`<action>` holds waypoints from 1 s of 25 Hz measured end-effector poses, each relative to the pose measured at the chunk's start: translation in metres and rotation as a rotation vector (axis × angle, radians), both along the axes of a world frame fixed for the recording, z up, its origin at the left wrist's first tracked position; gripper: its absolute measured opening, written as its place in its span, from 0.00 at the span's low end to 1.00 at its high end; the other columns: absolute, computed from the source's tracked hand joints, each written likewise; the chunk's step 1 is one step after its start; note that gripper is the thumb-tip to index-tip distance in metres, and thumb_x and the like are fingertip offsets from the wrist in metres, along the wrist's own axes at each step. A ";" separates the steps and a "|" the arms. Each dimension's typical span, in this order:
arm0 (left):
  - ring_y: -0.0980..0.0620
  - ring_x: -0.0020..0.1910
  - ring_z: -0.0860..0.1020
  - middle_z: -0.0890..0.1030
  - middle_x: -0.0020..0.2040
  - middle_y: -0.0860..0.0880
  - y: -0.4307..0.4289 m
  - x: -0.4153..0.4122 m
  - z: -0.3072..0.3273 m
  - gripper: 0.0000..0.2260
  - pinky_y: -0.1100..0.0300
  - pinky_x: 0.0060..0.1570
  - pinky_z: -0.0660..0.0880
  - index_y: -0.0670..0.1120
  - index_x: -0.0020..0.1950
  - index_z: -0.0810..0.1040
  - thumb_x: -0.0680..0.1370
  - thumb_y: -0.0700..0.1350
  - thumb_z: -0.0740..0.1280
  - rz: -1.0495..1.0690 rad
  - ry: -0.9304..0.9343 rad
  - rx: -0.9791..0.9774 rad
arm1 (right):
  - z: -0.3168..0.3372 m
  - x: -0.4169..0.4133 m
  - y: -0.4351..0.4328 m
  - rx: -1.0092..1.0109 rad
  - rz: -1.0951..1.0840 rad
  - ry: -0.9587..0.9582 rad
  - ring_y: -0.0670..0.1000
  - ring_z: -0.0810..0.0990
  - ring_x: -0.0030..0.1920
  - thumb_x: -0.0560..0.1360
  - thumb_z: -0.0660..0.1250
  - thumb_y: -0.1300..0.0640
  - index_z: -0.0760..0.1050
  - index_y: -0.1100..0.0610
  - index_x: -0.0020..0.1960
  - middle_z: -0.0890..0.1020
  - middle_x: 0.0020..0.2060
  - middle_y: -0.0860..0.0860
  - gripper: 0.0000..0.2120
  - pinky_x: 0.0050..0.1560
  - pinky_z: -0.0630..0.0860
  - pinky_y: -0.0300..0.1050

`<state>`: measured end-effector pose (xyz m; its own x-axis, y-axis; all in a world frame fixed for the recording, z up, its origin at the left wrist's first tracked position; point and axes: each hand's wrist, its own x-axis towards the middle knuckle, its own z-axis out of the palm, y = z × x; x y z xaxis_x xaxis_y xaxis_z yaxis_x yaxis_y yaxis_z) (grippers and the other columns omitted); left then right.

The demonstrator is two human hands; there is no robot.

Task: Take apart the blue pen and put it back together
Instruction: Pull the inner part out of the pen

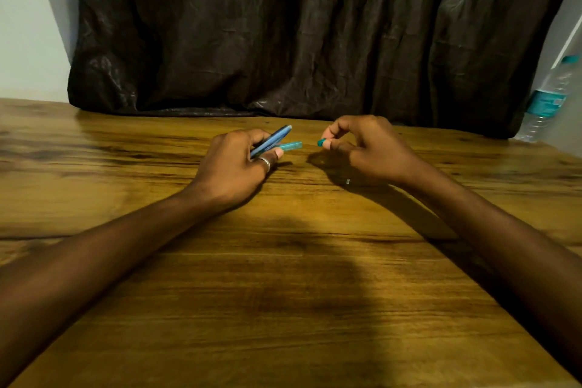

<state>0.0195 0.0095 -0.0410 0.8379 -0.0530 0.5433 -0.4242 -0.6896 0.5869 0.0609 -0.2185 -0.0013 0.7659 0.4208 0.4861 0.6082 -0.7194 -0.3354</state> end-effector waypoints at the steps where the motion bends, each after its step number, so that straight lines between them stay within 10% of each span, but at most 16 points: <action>1: 0.55 0.45 0.81 0.84 0.47 0.52 -0.001 0.000 0.000 0.13 0.58 0.42 0.75 0.48 0.64 0.82 0.81 0.50 0.69 0.006 -0.006 0.002 | 0.001 0.002 -0.002 -0.066 -0.012 -0.031 0.32 0.76 0.40 0.77 0.69 0.56 0.81 0.51 0.50 0.82 0.42 0.43 0.03 0.42 0.69 0.30; 3: 0.56 0.44 0.81 0.84 0.47 0.52 -0.002 0.000 0.001 0.13 0.58 0.42 0.74 0.48 0.63 0.82 0.81 0.49 0.69 0.014 -0.016 -0.004 | -0.001 0.001 -0.001 -0.266 -0.032 -0.124 0.44 0.77 0.54 0.77 0.68 0.54 0.80 0.49 0.51 0.83 0.49 0.47 0.04 0.53 0.71 0.47; 9: 0.52 0.44 0.82 0.84 0.46 0.51 0.000 0.001 0.000 0.11 0.46 0.46 0.82 0.49 0.61 0.83 0.81 0.50 0.68 0.018 -0.028 -0.034 | -0.012 -0.015 0.021 -0.722 0.033 -0.432 0.52 0.74 0.53 0.78 0.60 0.46 0.77 0.49 0.48 0.80 0.47 0.49 0.10 0.47 0.61 0.50; 25: 0.53 0.43 0.82 0.84 0.46 0.51 0.000 0.001 0.000 0.11 0.48 0.44 0.81 0.48 0.61 0.82 0.81 0.49 0.69 -0.003 -0.045 -0.033 | -0.010 -0.018 0.022 -0.698 0.065 -0.318 0.52 0.73 0.56 0.78 0.58 0.46 0.76 0.49 0.52 0.79 0.51 0.49 0.11 0.53 0.68 0.52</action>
<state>0.0202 0.0093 -0.0410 0.8125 -0.0372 0.5818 -0.4528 -0.6689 0.5896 0.0431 -0.1960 -0.0117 0.5972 0.7502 0.2838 0.6473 -0.6598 0.3817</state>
